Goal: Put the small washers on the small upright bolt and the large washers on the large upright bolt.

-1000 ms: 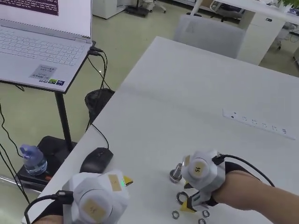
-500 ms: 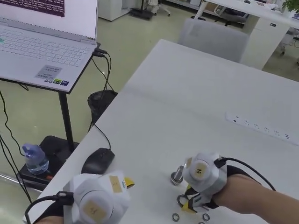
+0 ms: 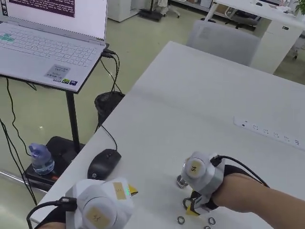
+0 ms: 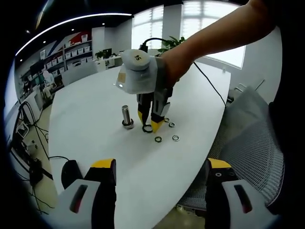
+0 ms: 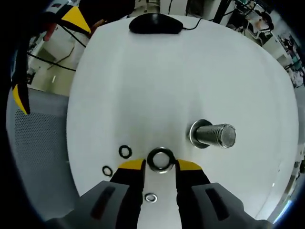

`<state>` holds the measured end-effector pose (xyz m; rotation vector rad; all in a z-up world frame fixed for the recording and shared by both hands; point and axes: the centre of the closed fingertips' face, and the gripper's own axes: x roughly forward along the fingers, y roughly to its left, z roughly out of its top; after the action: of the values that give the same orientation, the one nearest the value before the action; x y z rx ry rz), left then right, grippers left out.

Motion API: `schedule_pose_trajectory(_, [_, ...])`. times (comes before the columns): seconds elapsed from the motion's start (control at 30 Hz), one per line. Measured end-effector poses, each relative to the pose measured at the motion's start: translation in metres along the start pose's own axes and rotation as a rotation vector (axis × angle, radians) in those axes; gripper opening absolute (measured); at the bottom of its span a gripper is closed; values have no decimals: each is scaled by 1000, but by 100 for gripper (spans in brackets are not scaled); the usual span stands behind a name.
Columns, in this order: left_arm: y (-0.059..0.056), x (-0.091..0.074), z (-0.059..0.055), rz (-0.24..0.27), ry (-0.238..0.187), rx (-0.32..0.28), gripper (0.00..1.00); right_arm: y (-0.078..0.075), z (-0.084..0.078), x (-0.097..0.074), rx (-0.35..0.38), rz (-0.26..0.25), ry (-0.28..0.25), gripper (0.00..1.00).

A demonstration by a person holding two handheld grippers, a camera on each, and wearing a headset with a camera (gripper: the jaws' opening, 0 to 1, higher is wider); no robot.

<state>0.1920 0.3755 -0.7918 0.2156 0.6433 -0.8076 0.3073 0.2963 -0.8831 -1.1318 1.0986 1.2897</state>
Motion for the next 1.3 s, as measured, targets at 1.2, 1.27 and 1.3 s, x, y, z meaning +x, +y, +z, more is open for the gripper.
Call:
schedule_pose_trajectory(1.2, [-6,-9,5,19,9,12,71,-4,-13,-24,59,3,-20,22])
schedule_pose_trajectory(1.27, [-7,-8,7,15,6,17,71,-6,-16,-33,58,-5,-9,22])
schedule_pose_trajectory(1.3, [-7,-8,7,14,4,17,71,-7,-16,-36,52,-9,-7,22])
